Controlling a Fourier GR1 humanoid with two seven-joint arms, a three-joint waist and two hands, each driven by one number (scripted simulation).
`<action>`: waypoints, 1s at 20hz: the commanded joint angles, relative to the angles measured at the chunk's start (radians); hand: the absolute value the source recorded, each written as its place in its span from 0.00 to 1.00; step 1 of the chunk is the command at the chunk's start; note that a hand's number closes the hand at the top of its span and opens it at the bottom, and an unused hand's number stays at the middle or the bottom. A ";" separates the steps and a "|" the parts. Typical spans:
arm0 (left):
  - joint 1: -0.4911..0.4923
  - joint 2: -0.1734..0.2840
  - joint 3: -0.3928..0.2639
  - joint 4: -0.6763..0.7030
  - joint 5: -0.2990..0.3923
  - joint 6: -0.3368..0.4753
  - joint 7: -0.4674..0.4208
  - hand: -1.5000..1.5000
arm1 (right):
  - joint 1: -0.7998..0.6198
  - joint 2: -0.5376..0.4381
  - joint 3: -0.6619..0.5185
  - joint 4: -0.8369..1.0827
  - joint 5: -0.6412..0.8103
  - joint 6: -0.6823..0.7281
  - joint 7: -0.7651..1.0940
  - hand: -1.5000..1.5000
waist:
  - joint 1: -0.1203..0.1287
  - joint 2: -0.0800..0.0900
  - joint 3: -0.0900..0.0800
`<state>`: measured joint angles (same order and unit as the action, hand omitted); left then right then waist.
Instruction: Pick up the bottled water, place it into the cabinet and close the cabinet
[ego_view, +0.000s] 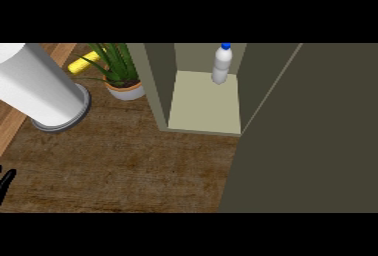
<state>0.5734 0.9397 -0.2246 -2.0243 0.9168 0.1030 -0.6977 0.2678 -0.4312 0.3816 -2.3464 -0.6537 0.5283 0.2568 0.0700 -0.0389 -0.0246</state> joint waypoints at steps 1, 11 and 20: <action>0.038 0.015 0.029 0.015 0.013 -0.047 -0.022 0.00 | -0.102 0.033 0.054 -0.134 0.139 -0.120 0.103 1.00 | 0.021 0.002 -0.001; 0.092 0.060 0.109 0.024 0.049 -0.139 -0.043 0.00 | -0.410 0.236 0.183 0.021 0.176 -0.368 0.227 1.00 | 0.051 0.013 0.005; 0.143 0.094 0.181 0.049 0.078 -0.254 -0.070 0.00 | -0.755 0.425 0.285 0.282 0.114 -0.478 0.447 1.00 | 0.098 0.030 0.012</action>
<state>0.6877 1.0141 -0.0774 -1.9856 0.9787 -0.0917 -0.7561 -0.3464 -0.1051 0.5835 -2.1546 -0.5237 0.1226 0.6178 0.1459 -0.0122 -0.0151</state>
